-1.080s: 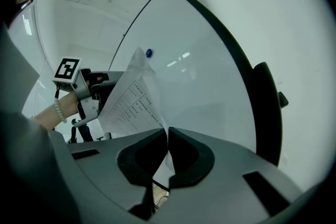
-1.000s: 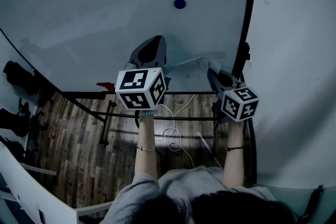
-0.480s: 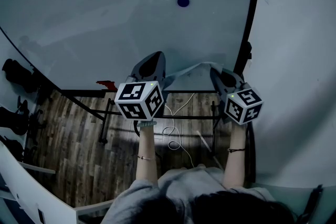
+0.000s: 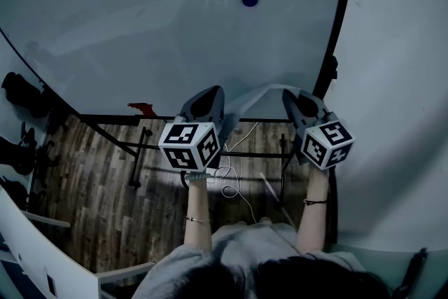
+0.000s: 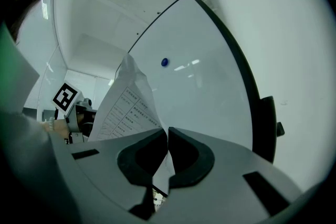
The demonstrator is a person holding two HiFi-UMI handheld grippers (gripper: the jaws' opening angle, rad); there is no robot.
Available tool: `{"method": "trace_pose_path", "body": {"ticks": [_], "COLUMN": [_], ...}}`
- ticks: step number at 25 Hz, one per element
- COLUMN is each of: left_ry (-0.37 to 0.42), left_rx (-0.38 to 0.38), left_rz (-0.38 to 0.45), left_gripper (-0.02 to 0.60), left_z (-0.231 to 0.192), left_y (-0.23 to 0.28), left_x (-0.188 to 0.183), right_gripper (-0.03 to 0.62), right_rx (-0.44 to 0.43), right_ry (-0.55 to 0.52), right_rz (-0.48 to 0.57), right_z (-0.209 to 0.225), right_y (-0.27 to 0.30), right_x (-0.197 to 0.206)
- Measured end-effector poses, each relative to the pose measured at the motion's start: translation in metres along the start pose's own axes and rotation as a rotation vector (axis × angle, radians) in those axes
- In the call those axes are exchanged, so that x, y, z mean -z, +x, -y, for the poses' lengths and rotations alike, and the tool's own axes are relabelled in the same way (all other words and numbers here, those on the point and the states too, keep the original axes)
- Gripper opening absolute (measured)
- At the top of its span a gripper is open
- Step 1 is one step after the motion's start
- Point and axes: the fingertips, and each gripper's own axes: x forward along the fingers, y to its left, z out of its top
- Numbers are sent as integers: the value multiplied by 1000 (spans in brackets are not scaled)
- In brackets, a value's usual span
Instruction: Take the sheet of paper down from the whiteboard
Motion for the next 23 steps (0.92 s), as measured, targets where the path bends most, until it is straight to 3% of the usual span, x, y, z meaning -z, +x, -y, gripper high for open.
{"method": "trace_pose_path", "body": {"ticks": [23], "left_ry": [-12], "left_rx": [-10], "left_rz": [-15], "left_gripper": [6], "left_z": [1], "left_y": [-7], "left_x": [13], "right_gripper": [0], "right_rx": [-18], "right_ry": [-7], "right_rz": [40], "right_z": [-5], "right_y": [-3], "right_x": [-14]}}
